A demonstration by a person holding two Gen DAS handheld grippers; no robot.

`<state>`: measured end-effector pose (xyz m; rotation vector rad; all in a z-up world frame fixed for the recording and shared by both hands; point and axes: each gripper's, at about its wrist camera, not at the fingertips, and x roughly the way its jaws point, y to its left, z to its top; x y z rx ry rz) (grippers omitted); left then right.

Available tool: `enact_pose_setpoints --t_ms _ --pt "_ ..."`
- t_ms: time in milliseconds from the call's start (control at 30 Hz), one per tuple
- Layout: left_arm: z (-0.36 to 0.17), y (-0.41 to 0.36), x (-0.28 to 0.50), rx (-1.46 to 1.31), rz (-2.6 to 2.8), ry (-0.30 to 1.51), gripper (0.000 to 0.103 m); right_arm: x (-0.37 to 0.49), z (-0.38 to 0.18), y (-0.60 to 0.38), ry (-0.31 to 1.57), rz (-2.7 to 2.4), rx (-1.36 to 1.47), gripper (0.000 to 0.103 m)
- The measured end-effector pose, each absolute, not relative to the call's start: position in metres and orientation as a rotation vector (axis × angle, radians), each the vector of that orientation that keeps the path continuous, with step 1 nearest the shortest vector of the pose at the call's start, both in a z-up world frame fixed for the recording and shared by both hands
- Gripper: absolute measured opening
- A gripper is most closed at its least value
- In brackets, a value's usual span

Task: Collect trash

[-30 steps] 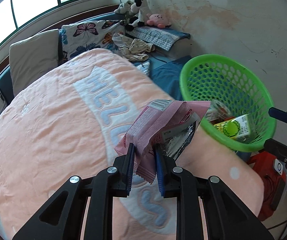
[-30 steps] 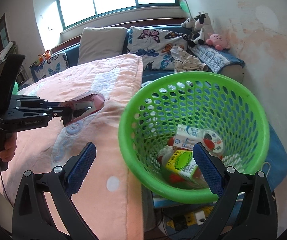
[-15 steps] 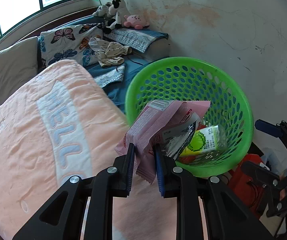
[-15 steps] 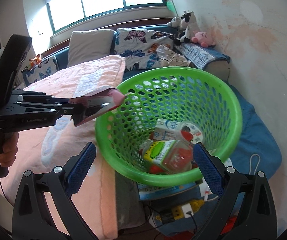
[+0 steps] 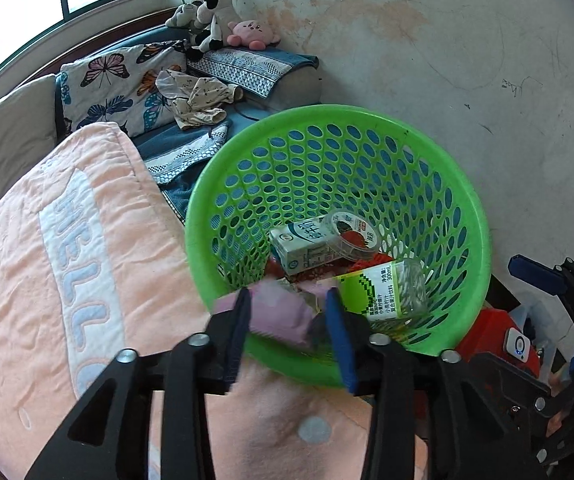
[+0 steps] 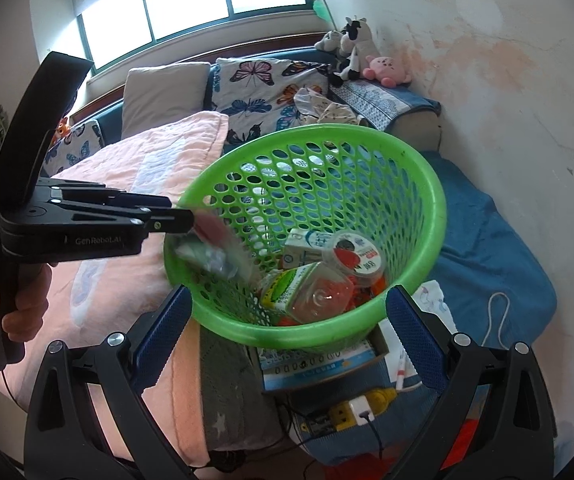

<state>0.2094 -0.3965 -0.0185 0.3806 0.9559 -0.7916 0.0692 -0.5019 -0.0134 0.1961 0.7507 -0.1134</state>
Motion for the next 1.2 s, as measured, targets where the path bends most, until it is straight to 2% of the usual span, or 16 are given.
enact_pose_setpoints --t_ms 100,133,167,533,767,1200 --pt "-0.021 -0.397 0.207 0.375 -0.802 0.961 0.049 0.07 -0.014 -0.505 0.753 -0.116 0.202 0.097" --pt "-0.022 -0.396 0.206 0.373 -0.798 0.967 0.056 0.07 -0.014 -0.504 0.753 -0.116 0.204 0.097" --pt "-0.021 -0.395 0.205 0.371 -0.792 0.964 0.058 0.07 -0.015 -0.504 0.753 -0.117 0.206 0.097" --pt "-0.012 -0.356 0.193 0.314 -0.712 0.943 0.064 0.065 -0.013 -0.495 0.743 -0.102 0.222 0.097" --pt "0.003 -0.324 0.175 0.304 -0.647 0.88 0.077 0.058 -0.009 -0.476 0.737 -0.085 0.23 0.097" --pt "0.016 -0.246 0.151 0.218 -0.562 0.848 0.086 0.052 -0.008 -0.43 0.749 -0.065 0.225 0.097"
